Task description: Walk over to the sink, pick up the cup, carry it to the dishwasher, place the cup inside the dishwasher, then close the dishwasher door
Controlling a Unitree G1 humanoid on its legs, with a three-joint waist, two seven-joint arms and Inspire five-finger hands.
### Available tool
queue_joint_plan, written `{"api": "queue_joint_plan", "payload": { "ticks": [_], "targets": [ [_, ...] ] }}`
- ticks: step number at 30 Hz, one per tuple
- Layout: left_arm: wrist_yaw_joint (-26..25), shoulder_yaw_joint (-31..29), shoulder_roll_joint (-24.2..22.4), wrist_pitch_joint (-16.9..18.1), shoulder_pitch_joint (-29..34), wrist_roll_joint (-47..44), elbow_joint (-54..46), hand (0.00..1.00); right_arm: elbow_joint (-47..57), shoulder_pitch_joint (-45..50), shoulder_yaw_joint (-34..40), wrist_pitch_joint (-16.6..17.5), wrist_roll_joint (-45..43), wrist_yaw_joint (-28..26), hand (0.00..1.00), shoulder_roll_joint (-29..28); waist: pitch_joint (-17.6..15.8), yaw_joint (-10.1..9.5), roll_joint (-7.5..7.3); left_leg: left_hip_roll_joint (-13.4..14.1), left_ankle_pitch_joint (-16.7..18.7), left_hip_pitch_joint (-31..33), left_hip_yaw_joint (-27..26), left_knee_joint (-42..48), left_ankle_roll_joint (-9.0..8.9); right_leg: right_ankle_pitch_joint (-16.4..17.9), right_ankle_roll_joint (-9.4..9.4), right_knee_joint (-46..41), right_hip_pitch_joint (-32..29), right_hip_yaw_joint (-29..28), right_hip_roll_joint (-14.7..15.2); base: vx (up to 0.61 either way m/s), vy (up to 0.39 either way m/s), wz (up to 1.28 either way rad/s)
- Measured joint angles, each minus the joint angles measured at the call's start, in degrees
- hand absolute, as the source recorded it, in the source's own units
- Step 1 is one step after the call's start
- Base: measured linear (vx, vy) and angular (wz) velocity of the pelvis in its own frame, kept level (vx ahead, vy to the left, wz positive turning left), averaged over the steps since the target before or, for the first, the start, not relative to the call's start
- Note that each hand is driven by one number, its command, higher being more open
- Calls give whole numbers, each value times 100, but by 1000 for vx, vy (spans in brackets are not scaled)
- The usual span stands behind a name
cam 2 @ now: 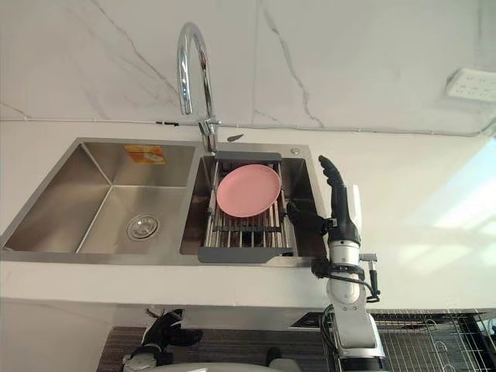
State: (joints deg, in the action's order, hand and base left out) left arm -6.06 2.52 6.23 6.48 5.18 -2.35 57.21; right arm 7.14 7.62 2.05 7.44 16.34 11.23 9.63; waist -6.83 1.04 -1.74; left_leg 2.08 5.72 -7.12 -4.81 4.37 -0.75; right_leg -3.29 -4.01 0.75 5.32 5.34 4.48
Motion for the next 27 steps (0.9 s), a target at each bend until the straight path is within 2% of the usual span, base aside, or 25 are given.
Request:
{"api": "queue_joint_plan", "payload": {
  "ticks": [5, 10, 16, 22, 27],
  "targets": [
    [-2, -7, 21, 162, 62, 3, -58, 90, 10, 6, 3, -38, 351, -16, 90, 87, 19, -23, -69, -29, -20, -38, 78, -118, -34, 78, -46, -103, -2, 89, 43, -108, -16, 11],
    [-1, -97, -5, 192, 67, 1, -61, 90, 9, -34, -7, -37, 487, -154, 90, 653, 21, -83, -71, -48, -153, -40, 119, -280, -53, 75, -57, -100, -21, 175, 68, -11, -5, 11],
    [18, -95, -2, 229, 67, 2, -68, 90, -206, -252, -60, -11, 735, -332, 90, 1268, 20, -116, -71, -54, -205, -44, 184, -309, 8, 96, -38, -122, -22, 233, 77, 46, 0, 4],
    [112, -89, 3, 260, 60, 3, -76, 90, -570, -616, -555, 79, 1042, -469, 90, 1701, 6, -138, -72, -61, -200, -22, 251, -306, 5, 189, -40, -197, -43, 301, 93, 10, -6, 6],
    [119, -85, -2, 277, 53, 2, -100, 90, -714, -797, -793, 156, 1120, -534, 90, 1829, -19, -163, -53, -62, -183, 58, 266, -267, 0, 234, -33, -284, -126, 319, 104, -13, -5, 1]
  ]
}}
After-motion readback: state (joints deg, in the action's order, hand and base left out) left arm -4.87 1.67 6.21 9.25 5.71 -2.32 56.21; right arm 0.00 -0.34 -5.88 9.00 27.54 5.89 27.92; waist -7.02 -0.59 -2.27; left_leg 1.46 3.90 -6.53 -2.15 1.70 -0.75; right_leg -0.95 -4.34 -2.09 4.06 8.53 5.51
